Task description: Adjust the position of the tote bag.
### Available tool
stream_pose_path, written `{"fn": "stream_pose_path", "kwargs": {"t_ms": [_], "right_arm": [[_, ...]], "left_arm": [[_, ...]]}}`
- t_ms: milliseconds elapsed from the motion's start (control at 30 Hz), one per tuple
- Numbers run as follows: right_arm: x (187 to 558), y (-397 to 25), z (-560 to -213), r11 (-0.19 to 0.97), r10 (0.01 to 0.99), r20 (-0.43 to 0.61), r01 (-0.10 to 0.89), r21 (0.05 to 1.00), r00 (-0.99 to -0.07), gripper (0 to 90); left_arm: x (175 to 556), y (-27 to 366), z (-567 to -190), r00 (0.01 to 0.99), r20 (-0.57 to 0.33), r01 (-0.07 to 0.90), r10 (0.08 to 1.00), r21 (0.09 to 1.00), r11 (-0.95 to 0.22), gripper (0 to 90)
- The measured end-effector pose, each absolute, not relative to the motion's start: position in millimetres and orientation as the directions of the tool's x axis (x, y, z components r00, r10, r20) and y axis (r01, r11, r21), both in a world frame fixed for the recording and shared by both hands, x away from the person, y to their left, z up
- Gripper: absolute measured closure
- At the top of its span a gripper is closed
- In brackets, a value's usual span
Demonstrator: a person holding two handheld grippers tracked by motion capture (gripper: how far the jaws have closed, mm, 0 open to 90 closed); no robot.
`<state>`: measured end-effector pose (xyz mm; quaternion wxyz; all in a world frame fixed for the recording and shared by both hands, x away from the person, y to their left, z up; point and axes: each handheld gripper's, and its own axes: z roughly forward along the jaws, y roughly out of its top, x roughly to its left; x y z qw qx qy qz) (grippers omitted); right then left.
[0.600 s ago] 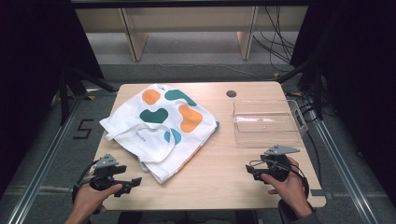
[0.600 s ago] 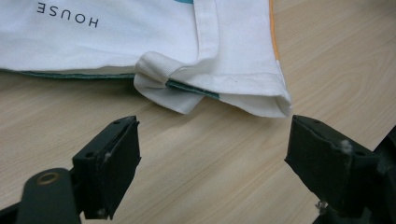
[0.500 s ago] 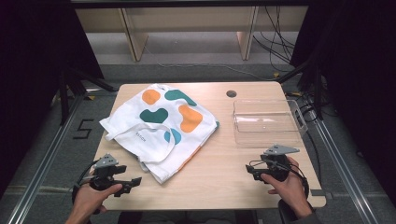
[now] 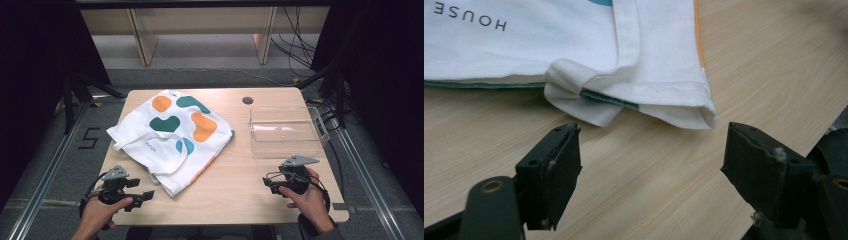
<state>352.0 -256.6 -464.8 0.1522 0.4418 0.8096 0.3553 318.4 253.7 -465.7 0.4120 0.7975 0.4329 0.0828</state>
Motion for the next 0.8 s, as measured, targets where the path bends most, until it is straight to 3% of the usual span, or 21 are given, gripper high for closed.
{"fn": "stream_pose_path", "kwargs": {"t_ms": [267,633,800], "right_arm": [[352.1,-256.1,-463.1,0.351,0.826,0.084,0.624,0.698,-0.558,24.7],[353.7,-254.6,-464.0,0.366,0.816,0.07,0.608,0.705,-0.573,24.3],[352.1,-252.2,-464.1,0.346,0.824,0.098,0.631,0.695,-0.559,23.9]], "left_arm": [[315.4,238.1,-467.3,0.655,-0.221,0.613,0.723,0.715,-0.337,25.8],[315.7,207.1,-473.9,0.713,-0.264,0.613,0.649,0.684,-0.395,45.4],[319.8,195.0,-480.1,0.707,-0.292,0.641,0.644,0.649,-0.41,48.1]]}}
